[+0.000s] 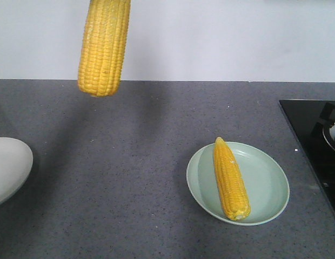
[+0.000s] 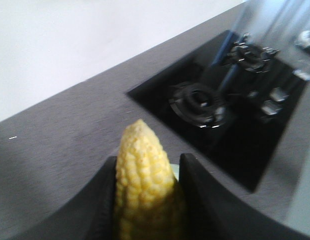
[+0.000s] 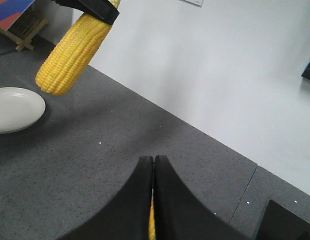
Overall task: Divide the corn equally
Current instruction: 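Move the left gripper's cob down over the white plate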
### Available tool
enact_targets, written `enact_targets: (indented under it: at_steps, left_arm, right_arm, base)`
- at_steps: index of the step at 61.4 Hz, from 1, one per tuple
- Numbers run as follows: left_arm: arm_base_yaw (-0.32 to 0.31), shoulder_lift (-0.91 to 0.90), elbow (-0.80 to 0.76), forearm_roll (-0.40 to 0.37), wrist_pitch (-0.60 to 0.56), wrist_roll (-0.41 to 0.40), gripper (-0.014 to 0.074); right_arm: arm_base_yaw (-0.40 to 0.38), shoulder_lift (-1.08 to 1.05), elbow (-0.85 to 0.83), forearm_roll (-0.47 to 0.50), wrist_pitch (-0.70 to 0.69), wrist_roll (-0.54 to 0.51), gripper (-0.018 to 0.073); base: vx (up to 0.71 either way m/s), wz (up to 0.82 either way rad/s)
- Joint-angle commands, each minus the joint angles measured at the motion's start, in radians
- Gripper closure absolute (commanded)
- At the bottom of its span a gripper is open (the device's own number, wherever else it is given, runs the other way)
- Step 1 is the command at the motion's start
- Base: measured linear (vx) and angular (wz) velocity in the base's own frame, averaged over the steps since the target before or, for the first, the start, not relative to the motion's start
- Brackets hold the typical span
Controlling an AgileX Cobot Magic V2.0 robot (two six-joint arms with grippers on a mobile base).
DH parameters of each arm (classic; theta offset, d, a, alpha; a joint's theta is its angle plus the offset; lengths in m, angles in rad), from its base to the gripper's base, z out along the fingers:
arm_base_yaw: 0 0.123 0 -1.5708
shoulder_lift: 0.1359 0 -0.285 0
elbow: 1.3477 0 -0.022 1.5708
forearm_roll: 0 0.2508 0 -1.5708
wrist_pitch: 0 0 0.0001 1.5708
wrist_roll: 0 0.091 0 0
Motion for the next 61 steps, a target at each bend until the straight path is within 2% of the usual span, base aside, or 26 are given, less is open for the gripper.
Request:
enact_targets:
  at_steps: [1, 4, 5, 8, 13, 17, 20, 28, 43, 52, 61]
  left_arm:
    - [0.001, -0.072, -0.023, 0.171, -0.027, -0.007, 0.0605]
    - [0.001, -0.083, -0.023, 0.300, -0.027, -0.022, 0.0605]
    - [0.001, -0.087, -0.023, 0.370, -0.027, -0.038, 0.0605]
    - [0.001, -0.097, -0.023, 0.511, -0.027, -0.090, 0.0605]
    - [0.001, -0.105, -0.021, 0.788, -0.027, -0.186, 0.0603]
    - [0.002, -0.116, -0.011, 0.918, -0.027, -0.247, 0.0603]
    - [0.013, -0.120, 0.001, 0.968, -0.027, -0.275, 0.0603]
    - [0.074, -0.135, 0.059, 0.984, -0.027, -0.294, 0.0603]
    - [0.200, -0.171, 0.300, 0.967, -0.027, -0.351, 0.0603]
    - [0.248, -0.174, 0.439, 0.920, -0.027, -0.351, 0.0603]
    - [0.269, -0.174, 0.554, 0.915, -0.031, -0.347, 0.0603]
  right_arm:
    - [-0.003, 0.008, -0.018, 0.013, -0.048, -0.002, 0.0564]
    - [-0.003, 0.008, -0.018, 0.013, -0.044, -0.002, 0.0564]
    - [-0.003, 0.008, -0.018, 0.013, -0.043, -0.002, 0.0564]
    - [-0.003, 0.008, -0.018, 0.013, -0.041, -0.002, 0.0564]
    - [-0.003, 0.008, -0.018, 0.013, -0.041, -0.002, 0.0564]
    - [-0.003, 0.008, -0.018, 0.013, -0.041, -0.002, 0.0564]
    - [-0.003, 0.008, -0.018, 0.015, -0.041, -0.002, 0.0564]
    - [-0.003, 0.008, -0.018, 0.015, -0.042, -0.002, 0.0564]
    - [-0.003, 0.008, -0.018, 0.015, -0.040, -0.002, 0.0564]
    - [-0.003, 0.008, -0.018, 0.015, -0.040, -0.002, 0.0564]
    - [-0.003, 0.008, -0.018, 0.015, -0.040, -0.002, 0.0564]
  base:
    - [0.00, 0.00]
    - [0.00, 0.00]
    - [0.00, 0.00]
    - [0.00, 0.00]
    - [0.00, 0.00]
    - [0.00, 0.00]
    - [0.00, 0.00]
    - [0.00, 0.00]
    - [0.00, 0.00]
    - [0.00, 0.00]
    - [0.00, 0.00]
